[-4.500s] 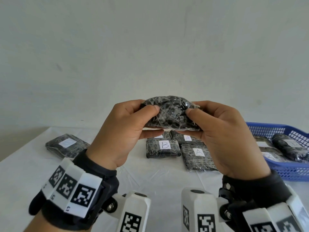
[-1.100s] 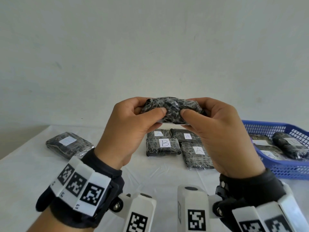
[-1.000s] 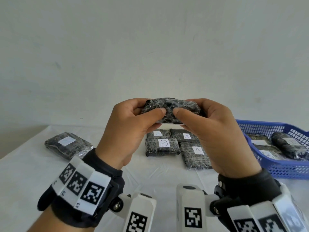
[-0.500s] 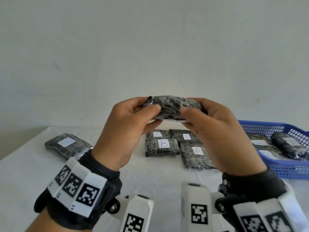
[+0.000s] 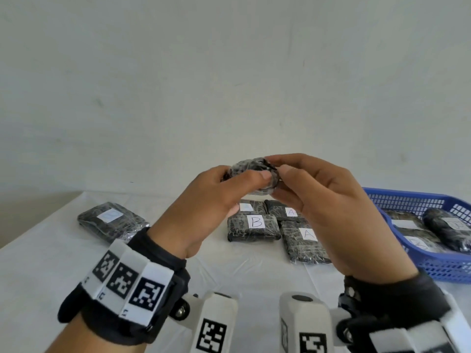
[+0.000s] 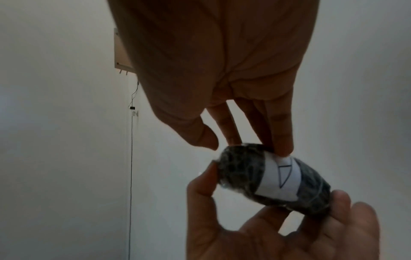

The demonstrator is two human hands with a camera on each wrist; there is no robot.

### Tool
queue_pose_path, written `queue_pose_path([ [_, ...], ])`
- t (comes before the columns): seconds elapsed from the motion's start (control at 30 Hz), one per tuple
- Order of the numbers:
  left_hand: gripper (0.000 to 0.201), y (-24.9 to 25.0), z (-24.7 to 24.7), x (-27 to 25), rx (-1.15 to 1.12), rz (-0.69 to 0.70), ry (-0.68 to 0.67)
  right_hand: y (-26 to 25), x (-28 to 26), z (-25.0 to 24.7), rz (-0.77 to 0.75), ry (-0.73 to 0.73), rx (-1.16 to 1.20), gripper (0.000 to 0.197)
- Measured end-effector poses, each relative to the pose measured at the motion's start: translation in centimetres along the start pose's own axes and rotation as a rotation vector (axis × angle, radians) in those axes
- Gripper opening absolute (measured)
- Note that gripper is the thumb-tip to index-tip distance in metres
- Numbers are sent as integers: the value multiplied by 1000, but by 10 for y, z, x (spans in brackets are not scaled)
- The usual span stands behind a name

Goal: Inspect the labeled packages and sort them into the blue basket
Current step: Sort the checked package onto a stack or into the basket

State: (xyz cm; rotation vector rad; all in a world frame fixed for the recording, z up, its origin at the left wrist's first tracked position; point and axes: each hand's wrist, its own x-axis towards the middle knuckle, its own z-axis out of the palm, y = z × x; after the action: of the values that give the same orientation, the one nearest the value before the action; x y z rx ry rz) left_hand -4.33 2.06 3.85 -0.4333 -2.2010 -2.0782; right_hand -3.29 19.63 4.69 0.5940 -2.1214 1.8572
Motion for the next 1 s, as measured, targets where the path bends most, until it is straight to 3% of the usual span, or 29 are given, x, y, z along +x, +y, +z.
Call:
queue_pose_path([
  [0.07,71,2,1,-2,-36,21,7,4,2,-1,15,-5,-25,17],
  [0.17,67,2,5,-3,-72,89,8,9,2,-4,114,-102,10,47],
  [0.23,53,3,8,-4,-83,113,-13,8,1,-5,117,-144,28,43],
  [0.37,68,5,10,-8,-15,78,-107,9,3,-7,29,-66,-6,32],
  [0.4,64,4,10,-7,-36,60,-114,9,3,-7,26,-56,-14,32],
  [0.47,49,4,12,-7,-72,48,-68,9,2,-6,36,-74,-9,33],
  [0.6,60,2,13,-5,-18,88,25,8,1,-3,35,-82,-21,27],
  [0.7,63,3,12,-6,-24,73,-15,8,1,-2,17,-44,-32,10],
  [0.8,74,1,11,-5,1,49,-60,8,0,-6,40,-76,21,16],
  [0.9,63,-4,9,-2,-13,54,-24,7,0,-8,66,-159,6,30],
  [1.0,56,-4,5,-2,-7,41,-56,9,1,-10,50,-123,-37,31],
])
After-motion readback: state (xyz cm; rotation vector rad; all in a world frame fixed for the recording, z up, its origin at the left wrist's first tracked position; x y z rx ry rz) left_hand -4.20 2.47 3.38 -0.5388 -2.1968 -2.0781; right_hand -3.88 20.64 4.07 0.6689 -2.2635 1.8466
